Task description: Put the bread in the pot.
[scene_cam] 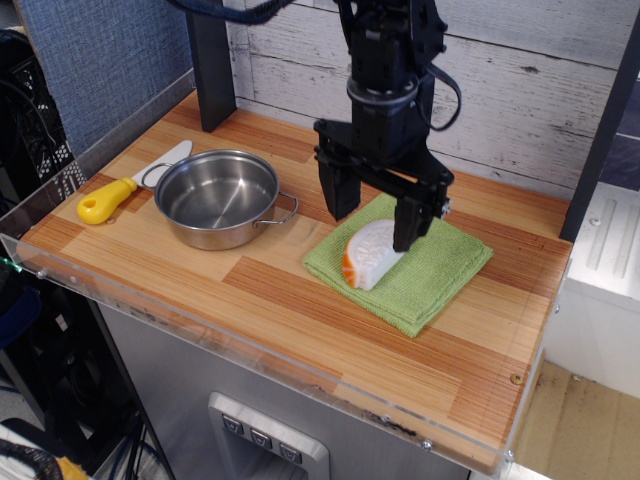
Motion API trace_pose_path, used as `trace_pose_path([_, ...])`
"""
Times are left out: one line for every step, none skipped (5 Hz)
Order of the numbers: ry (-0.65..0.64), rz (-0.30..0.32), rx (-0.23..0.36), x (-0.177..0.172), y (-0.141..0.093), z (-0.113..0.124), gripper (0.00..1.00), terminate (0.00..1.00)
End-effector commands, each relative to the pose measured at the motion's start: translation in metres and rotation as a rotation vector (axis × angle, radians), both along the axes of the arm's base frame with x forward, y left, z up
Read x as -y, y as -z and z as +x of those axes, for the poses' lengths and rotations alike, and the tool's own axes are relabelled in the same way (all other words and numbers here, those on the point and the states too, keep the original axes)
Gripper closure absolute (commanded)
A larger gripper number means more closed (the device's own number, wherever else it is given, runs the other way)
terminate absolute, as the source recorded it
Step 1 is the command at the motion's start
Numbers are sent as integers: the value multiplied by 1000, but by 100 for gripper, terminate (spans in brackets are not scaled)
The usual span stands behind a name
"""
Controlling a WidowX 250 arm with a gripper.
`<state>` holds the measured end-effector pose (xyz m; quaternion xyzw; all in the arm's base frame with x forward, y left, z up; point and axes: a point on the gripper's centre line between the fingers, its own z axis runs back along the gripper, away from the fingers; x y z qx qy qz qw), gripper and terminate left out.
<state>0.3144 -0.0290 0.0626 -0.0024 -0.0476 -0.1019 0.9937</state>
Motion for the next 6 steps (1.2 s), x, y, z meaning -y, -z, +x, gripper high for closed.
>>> trace_pose_path([26,71,21,1,-4,-3,0,0])
trace_pose_path([40,97,-1,5,6,-6,0,0])
trace_pose_path([49,125,-36,5,23,-10,0,0])
trace_pose_path([54,161,-69,1,35,-13,0,0])
trace_pose_path([58,192,-86,-5,45,-15,0,0])
trace_pose_path([47,191,-65,-6,38,-15,100,0])
